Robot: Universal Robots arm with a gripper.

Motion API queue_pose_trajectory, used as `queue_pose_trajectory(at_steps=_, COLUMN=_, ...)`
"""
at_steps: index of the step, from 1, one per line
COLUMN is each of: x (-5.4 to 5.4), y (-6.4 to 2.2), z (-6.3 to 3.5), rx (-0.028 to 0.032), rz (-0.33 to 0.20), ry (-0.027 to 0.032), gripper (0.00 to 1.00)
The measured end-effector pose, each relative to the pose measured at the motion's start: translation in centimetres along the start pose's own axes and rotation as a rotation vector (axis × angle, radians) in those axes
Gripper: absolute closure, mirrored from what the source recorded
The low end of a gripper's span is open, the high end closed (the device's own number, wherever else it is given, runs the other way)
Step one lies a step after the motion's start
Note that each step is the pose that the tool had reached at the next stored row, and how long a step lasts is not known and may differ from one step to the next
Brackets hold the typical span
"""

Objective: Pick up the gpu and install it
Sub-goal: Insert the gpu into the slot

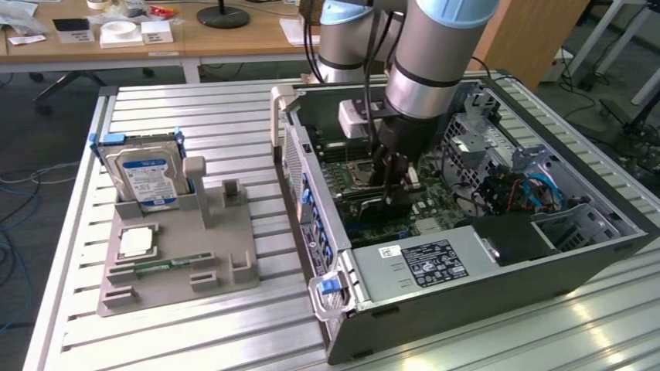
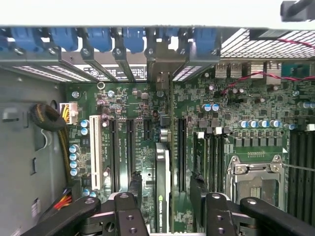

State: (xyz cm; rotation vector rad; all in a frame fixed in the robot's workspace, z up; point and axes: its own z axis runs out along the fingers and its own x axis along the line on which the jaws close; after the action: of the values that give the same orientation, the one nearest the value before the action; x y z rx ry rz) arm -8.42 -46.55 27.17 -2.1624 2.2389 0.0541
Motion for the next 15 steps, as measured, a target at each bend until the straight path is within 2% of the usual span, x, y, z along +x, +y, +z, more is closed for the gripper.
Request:
queue_pose_trajectory(at_steps=6, x=-0.04, y=0.01, z=-0.89, rx=0.0, rz=-0.001, ry=0.0, gripper=0.48)
queue_pose_trajectory(at_steps=15, x=-0.04, y=0.01, z=-1.0, rx=-0.0001, rz=-0.001, ry=0.0004, gripper=0.48)
